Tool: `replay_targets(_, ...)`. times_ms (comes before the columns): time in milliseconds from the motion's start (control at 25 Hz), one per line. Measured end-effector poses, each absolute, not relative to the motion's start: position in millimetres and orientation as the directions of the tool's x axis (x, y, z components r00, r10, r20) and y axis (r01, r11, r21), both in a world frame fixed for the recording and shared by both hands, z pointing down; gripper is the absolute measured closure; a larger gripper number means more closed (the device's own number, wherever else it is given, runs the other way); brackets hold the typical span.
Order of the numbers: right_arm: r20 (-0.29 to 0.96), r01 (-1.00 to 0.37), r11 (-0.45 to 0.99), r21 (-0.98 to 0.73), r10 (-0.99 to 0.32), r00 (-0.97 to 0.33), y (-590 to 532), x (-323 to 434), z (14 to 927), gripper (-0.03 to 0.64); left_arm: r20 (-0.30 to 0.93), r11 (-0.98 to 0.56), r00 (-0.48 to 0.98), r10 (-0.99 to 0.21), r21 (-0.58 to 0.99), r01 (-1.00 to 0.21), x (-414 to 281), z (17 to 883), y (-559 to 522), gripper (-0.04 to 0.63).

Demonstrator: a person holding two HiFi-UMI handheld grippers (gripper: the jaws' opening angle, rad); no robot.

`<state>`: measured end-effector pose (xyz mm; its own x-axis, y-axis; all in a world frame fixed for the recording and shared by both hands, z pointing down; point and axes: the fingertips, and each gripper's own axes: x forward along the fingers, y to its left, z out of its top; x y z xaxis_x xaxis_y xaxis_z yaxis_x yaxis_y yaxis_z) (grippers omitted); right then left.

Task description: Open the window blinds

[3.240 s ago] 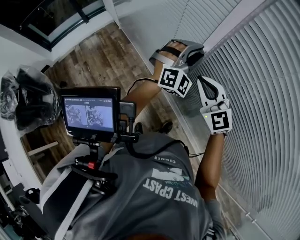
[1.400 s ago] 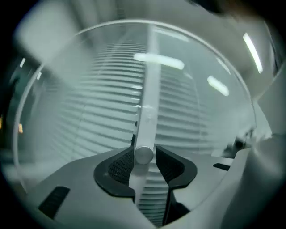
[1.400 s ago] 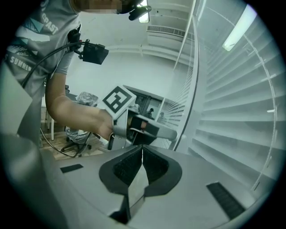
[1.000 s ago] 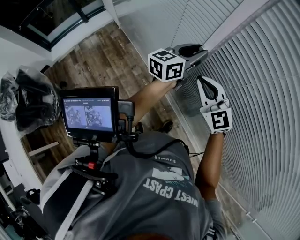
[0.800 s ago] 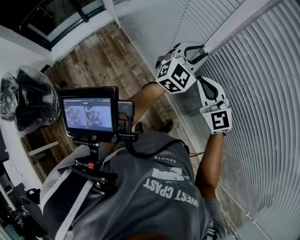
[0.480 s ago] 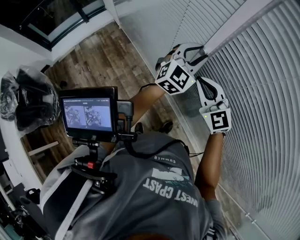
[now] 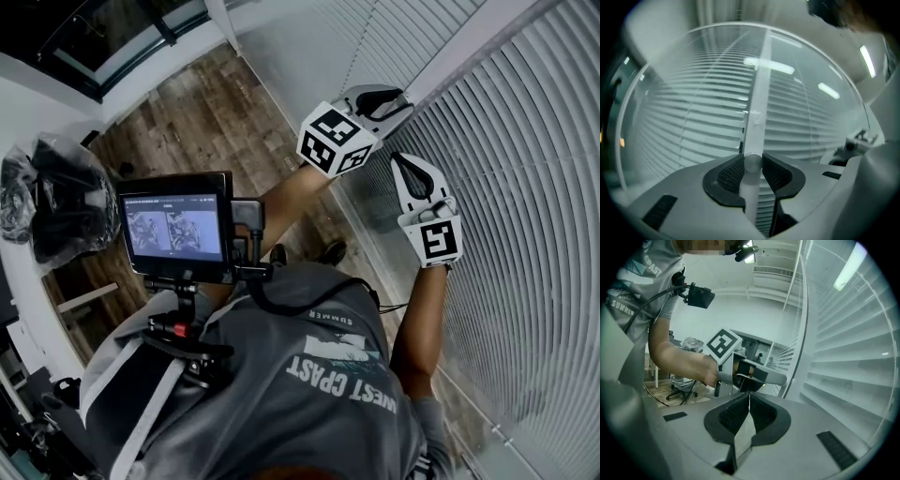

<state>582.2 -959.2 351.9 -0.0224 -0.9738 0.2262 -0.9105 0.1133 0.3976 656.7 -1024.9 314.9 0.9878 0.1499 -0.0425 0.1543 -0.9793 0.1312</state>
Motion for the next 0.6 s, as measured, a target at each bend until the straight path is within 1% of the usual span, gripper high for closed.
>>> replay_targets(40, 0.225, -0.910, 0.114, 0.398, -0.974, -0.024, -960, 582, 352, 0.615, 0.008, -0.991, 0.994, 0.112, -0.078, 0.112, 657, 316, -1023, 0.469)
replay_targets(80, 0.225, -0.911, 0.115, 0.397, -0.974, -0.024, -961, 582, 352, 0.615, 0.056, -0.941, 0.997, 0.050, -0.333, 0.065, 658, 318, -1020, 0.469)
replay_targets(120, 0.225, -0.911, 0.114, 0.397, -0.974, -0.024, -961, 582, 353, 0.615, 0.085, -0.820, 0.996, -0.022, -0.571, 0.031, 659, 320, -1016, 0.469)
replay_targets(160, 0.226, -0.911, 0.114, 0.396, -0.974, -0.024, -961, 582, 353, 0.615, 0.094, -0.686, 0.992, -0.078, -0.728, 0.016, 660, 321, -1012, 0.469)
replay_targets(200, 0.227, -0.912, 0.114, 0.395, -0.974, -0.024, -960, 583, 354, 0.615, 0.094, -0.604, 0.990, -0.102, -0.797, 0.014, 661, 322, -1010, 0.469)
replay_targets(240, 0.229, -0.911, 0.115, 0.395, -0.973, -0.024, -960, 583, 354, 0.615, 0.093, -0.583, 0.990, -0.102, -0.812, 0.016, 662, 323, -1010, 0.469)
replay_targets(280, 0.231, -0.911, 0.116, 0.395, -0.973, -0.024, -960, 584, 354, 0.615, 0.091, -0.602, 0.992, -0.092, -0.799, 0.017, 662, 323, -1010, 0.469)
replay_targets(320, 0.232, -0.911, 0.117, 0.395, -0.972, -0.024, -960, 584, 354, 0.615, 0.088, -0.653, 0.993, -0.074, -0.757, 0.019, 662, 323, -1011, 0.468)
replay_targets(360, 0.233, -0.911, 0.117, 0.395, -0.972, -0.024, -960, 584, 354, 0.615, 0.085, -0.742, 0.996, -0.040, -0.670, 0.028, 662, 323, -1012, 0.468)
replay_targets(400, 0.233, -0.911, 0.117, 0.395, -0.972, -0.024, -960, 584, 354, 0.615, 0.074, -0.856, 0.997, 0.014, -0.514, 0.050, 662, 324, -1014, 0.468)
replay_targets(440, 0.233, -0.911, 0.117, 0.395, -0.972, -0.024, -960, 584, 354, 0.615, 0.044, -0.954, 0.996, 0.079, -0.288, 0.088, 661, 324, -1017, 0.460)
replay_targets(480, 0.233, -0.912, 0.117, 0.393, -0.972, -0.024, -960, 583, 354, 0.615, -0.003, -0.990, 0.991, 0.136, -0.036, 0.136, 660, 323, -1021, 0.446)
replay_targets(520, 0.231, -0.912, 0.117, 0.393, -0.973, -0.025, -960, 583, 354, 0.615, -0.051, -0.968, 0.984, 0.171, 0.175, 0.177, 659, 323, -1025, 0.440)
replay_targets(560, 0.230, -0.912, 0.116, 0.393, -0.973, -0.025, -960, 583, 354, 0.615, -0.083, -0.930, 0.979, 0.186, 0.307, 0.203, 658, 323, -1029, 0.440)
replay_targets(600, 0.230, -0.913, 0.116, 0.392, -0.973, -0.025, -960, 583, 354, 0.615, -0.098, -0.907, 0.977, 0.190, 0.364, 0.213, 658, 323, -1030, 0.436)
